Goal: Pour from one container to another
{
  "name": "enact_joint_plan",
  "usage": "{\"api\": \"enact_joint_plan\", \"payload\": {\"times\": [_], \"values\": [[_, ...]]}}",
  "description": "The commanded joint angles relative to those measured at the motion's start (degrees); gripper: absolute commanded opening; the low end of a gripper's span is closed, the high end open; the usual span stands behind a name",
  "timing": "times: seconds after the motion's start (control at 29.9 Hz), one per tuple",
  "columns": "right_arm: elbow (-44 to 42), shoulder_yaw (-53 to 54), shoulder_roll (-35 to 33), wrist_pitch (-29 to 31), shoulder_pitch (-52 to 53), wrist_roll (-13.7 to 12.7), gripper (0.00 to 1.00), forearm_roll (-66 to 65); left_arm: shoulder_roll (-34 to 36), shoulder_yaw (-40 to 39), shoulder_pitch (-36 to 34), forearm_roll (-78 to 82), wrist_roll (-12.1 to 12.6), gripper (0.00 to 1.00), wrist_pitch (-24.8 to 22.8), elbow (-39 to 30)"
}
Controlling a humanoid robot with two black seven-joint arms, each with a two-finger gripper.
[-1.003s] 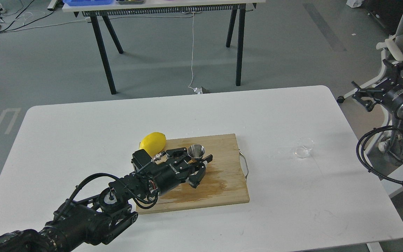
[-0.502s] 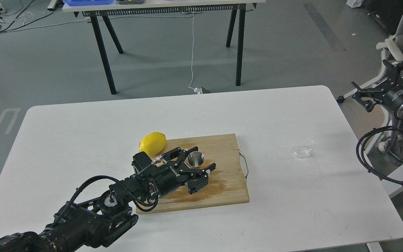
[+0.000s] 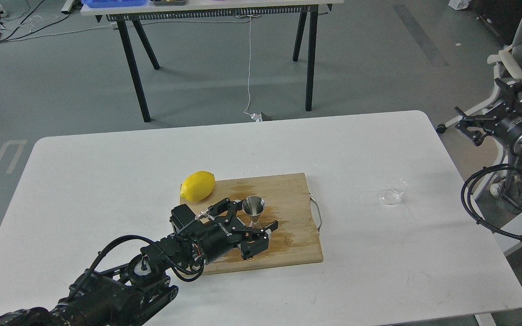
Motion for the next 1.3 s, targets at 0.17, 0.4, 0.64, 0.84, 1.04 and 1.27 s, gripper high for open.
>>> {"api": "enact_joint_plan", "payload": {"times": [0.17, 0.4, 0.64, 0.84, 1.04, 1.27], "values": [[-0.03, 0.00, -0.08, 0.00, -0.18, 0.04, 0.99, 0.00, 1.57, -0.09, 0.82, -0.01, 0.00, 0.98, 0.00, 0.00], [-0.03, 0.00, -0.08, 0.00, -0.26, -0.05, 0.99, 0.00, 2.89, -0.09, 0.90, -0.01, 0.00, 0.98, 0.00, 0.00], [-0.03, 0.00, -0.08, 0.00, -0.26, -0.05, 0.99, 0.00, 3.86, -0.09, 2.04, -0.01, 0.00, 0.98, 0.00, -0.17], [-0.03, 0.09, -0.08, 0.00, -0.35, -0.05, 0.99, 0.00, 5.00, -0.09, 3.63, -0.19, 0.00, 0.98, 0.00, -2.18], [-0.03, 0.09, -0.08, 0.00, -0.35, 0.04, 0.99, 0.00, 16.06, -0.44, 3.10, -3.95, 0.00, 0.97, 0.00, -10.09], [-0.03, 0.53, 0.01, 0.00, -0.35, 0.04, 0.99, 0.08, 32.06, -1.58, 1.17, -24.50, 0.00, 0.97, -3.10, -23.01]]}}
